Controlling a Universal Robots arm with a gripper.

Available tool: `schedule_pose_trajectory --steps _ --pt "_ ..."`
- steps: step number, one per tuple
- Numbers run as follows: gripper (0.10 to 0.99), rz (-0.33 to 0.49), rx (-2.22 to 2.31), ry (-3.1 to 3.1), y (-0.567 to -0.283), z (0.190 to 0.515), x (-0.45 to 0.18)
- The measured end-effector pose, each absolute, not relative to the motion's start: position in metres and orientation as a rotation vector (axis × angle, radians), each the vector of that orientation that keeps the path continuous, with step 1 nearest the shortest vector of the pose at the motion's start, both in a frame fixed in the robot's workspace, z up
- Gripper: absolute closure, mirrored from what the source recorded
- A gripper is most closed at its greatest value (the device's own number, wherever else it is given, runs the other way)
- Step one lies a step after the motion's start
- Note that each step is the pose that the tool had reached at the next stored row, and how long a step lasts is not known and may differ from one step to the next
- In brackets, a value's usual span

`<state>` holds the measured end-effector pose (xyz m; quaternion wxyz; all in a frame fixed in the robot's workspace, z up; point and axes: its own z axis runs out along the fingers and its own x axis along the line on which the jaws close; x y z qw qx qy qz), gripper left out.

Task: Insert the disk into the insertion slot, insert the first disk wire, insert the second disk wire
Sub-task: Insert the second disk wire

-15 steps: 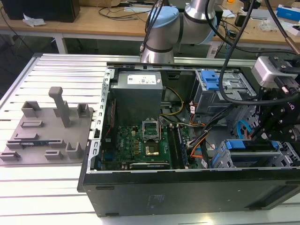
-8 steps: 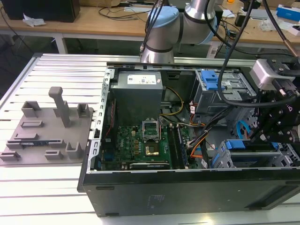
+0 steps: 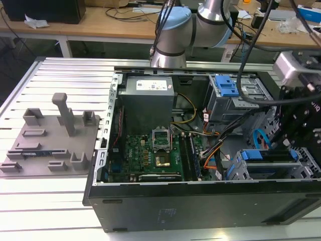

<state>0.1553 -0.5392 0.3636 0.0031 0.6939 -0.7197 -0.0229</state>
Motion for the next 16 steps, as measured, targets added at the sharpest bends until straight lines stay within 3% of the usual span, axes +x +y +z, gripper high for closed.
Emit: schedule_pose_trajectory --steps 5,6,16 --pt "0.863 -0.070 2.176 -2.257 -0.537 0.388 0.155" --pt "0.980 -0.070 2.176 -2.257 -0.537 0.388 0.155" --pt "0.980 -0.070 2.176 -2.257 -0.537 0.388 0.155"
